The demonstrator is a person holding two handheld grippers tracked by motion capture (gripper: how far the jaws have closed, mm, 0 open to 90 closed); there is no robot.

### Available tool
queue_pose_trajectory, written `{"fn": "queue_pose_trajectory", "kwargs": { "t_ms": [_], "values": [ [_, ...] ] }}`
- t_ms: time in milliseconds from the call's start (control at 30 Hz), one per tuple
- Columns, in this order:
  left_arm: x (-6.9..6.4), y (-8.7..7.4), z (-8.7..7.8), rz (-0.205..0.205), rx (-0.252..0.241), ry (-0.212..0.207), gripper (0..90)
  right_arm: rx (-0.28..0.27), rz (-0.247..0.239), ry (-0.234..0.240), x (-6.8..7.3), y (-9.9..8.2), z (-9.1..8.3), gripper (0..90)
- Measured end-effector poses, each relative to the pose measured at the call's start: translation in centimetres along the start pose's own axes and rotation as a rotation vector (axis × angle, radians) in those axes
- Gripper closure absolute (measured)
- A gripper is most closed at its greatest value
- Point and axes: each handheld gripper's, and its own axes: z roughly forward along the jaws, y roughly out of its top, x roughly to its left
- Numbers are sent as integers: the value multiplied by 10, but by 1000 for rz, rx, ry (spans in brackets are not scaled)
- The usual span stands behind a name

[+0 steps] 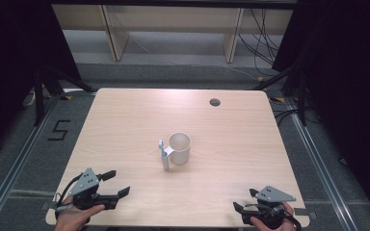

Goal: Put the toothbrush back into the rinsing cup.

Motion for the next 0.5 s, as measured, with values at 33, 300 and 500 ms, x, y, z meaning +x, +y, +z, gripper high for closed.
{"fn": "queue_pose_trajectory", "kwargs": {
  "t_ms": [33,300,500],
  "values": [
    [-1,-1,-1,7,7,3,198,-1,0,0,0,0,0,236],
    [-8,-6,-9,39,37,-1,190,3,8,-1,0,0,0,236],
    [-15,-11,-14,61,58,-2,165,1,3,3,0,0,0,236]
  ]
}}
